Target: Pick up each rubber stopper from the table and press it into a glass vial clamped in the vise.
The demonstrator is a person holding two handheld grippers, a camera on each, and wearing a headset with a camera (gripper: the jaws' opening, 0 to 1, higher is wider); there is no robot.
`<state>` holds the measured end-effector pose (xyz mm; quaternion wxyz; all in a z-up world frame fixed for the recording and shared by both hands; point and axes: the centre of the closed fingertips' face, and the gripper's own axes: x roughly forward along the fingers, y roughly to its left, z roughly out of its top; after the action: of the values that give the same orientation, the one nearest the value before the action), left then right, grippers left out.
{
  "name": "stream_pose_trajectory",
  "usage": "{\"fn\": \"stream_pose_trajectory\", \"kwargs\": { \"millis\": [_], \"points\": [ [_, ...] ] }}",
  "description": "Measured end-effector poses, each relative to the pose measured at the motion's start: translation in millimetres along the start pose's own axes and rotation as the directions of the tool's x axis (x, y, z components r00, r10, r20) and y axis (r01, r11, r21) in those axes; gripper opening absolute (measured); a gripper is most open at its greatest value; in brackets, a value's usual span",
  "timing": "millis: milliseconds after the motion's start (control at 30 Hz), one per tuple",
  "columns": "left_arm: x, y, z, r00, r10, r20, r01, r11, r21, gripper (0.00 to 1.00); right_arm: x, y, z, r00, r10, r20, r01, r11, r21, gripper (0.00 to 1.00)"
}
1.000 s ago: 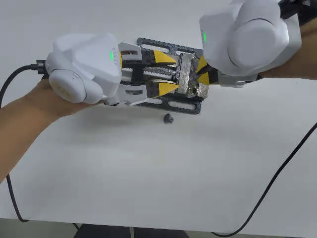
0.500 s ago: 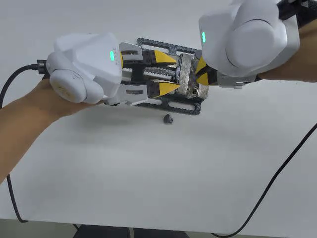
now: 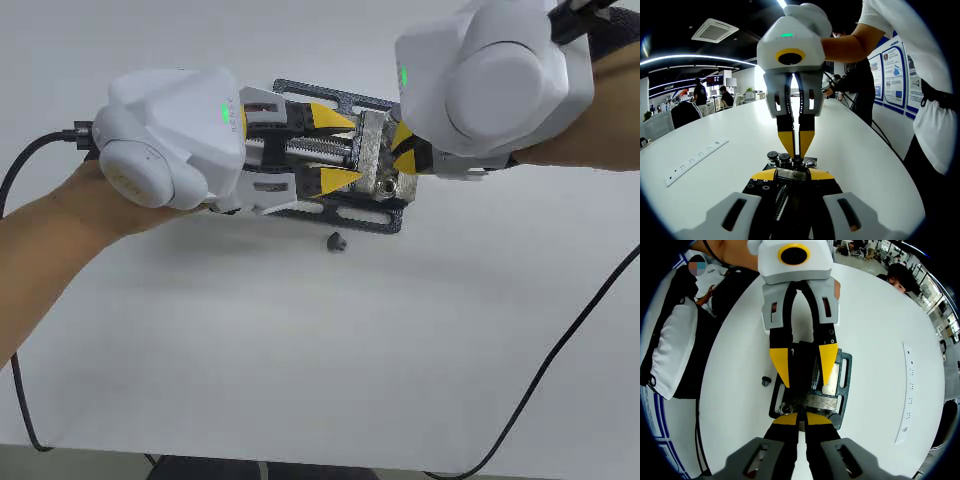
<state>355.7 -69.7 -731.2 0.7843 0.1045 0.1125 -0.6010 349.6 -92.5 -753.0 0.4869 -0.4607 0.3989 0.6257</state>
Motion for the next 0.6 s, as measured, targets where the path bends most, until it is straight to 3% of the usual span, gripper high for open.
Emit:
{"fn": "stream_pose_trajectory", "kwargs": {
  "millis": [600],
  "points": [
    [1.0,-0.7,3.8,1.0,0.0,0.003,0.0,1.0,0.005,0.2,1.8,-1.7,-1.7,0.9999,-0.002,-0.016,0.002,1.0,0.012,0.03]
  ]
}}
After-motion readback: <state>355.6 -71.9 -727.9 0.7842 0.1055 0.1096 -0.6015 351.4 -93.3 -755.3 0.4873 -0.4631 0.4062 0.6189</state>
